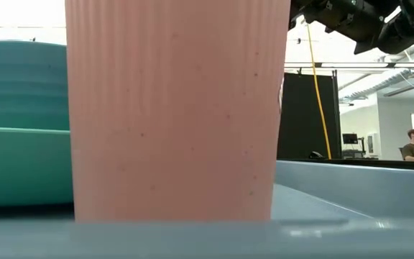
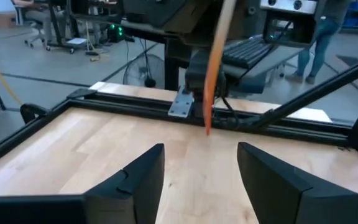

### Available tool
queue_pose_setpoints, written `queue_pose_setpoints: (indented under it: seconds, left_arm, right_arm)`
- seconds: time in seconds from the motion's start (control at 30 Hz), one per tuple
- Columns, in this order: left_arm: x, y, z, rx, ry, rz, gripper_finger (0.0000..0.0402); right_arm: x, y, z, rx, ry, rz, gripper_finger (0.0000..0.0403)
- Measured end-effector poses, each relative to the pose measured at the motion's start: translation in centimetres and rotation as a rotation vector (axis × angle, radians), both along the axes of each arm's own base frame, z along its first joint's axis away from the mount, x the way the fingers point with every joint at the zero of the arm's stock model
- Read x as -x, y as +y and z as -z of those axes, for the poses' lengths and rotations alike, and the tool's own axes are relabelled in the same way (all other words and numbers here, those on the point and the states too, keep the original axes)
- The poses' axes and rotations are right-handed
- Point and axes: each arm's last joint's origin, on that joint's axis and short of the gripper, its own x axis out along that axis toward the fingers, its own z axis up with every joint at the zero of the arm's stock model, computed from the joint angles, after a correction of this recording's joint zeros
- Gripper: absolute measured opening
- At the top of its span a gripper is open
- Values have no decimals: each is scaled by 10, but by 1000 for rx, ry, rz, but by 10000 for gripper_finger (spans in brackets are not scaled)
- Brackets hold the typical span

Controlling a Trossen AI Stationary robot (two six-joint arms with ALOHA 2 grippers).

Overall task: Set up tray
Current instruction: Put the orange spoon in between the yellow knife and the orange fork on the yellow napkin on the blue serving tray

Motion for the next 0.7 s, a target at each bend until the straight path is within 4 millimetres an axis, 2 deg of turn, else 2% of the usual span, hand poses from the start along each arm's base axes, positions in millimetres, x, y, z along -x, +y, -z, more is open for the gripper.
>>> queue_pose_setpoints:
  seconds: [0.3,0.7]
  left_arm:
    - [-1,3,-8,31,-76,61,186]
    - [-3,18,-12,50,-124,32,182]
  right_arm:
    - [0,1,0,3,-1,1,0]
    - [0,1,0,-2,0,2,0]
